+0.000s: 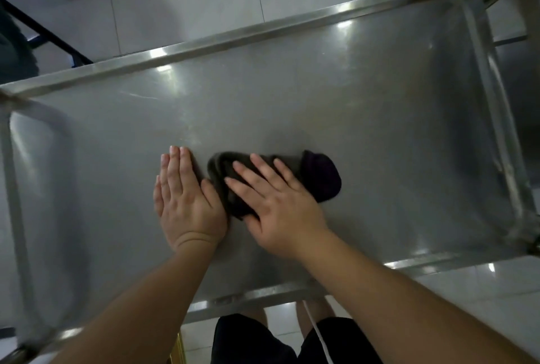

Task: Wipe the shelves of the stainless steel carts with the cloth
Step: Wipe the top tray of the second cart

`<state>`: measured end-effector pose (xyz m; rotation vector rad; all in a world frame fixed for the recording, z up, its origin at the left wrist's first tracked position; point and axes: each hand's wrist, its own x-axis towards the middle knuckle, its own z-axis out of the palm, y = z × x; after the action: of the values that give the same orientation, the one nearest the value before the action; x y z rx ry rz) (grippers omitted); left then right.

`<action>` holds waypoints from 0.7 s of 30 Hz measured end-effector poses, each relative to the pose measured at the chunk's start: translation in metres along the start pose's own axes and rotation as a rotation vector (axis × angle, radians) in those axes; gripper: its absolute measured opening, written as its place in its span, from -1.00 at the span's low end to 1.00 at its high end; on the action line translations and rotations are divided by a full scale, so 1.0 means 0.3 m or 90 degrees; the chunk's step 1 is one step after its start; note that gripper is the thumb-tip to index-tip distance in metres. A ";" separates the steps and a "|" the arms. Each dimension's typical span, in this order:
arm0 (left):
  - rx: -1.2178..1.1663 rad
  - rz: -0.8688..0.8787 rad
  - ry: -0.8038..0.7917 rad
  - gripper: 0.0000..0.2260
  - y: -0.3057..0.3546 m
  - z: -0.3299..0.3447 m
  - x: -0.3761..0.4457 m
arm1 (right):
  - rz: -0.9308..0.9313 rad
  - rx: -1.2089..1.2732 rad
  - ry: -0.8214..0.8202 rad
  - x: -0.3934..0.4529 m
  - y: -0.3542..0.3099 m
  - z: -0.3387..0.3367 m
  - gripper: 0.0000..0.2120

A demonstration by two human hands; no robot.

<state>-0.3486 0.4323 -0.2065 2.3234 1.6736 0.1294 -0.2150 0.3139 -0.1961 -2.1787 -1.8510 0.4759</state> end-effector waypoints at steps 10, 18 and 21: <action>0.017 0.007 -0.015 -0.36 0.000 0.002 -0.004 | 0.391 -0.077 0.164 0.014 0.778 -0.359 -0.39; 0.019 0.011 -0.011 -0.36 -0.001 0.005 -0.004 | 0.550 -0.022 0.194 0.118 0.456 -0.262 -0.38; 0.021 0.004 -0.016 -0.34 0.002 -0.002 -0.006 | 0.242 -0.001 0.098 0.202 0.156 -0.122 -0.40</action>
<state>-0.3488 0.4304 -0.2056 2.3453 1.6682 0.0738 -0.1493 0.3668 -0.1859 -2.4982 -1.3637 0.3618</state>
